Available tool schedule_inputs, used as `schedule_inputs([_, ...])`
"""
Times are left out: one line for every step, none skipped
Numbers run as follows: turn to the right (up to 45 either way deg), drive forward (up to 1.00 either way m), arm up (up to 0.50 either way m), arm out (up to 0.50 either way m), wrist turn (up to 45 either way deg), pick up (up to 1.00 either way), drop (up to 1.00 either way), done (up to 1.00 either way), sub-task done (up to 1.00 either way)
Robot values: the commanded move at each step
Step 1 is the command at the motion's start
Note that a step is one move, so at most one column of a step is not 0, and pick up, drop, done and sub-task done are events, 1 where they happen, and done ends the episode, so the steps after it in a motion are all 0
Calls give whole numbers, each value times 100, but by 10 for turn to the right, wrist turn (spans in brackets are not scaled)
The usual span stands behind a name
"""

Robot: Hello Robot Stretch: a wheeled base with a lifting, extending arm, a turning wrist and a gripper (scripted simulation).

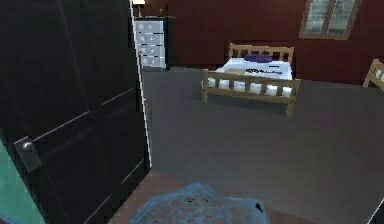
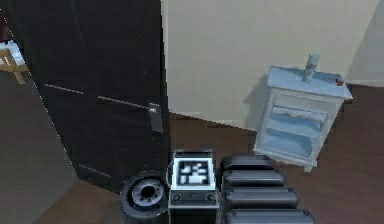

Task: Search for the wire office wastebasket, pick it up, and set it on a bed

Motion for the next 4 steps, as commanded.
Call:
schedule_inputs([0,5,0,0,0,0,0,0,0])
schedule_inputs([210,0,0,0,0,0,0,0,0])
schedule_inputs([0,75,0,0,0,0,0,0,0])
schedule_inputs([240,0,0,0,0,0,0,0,0])
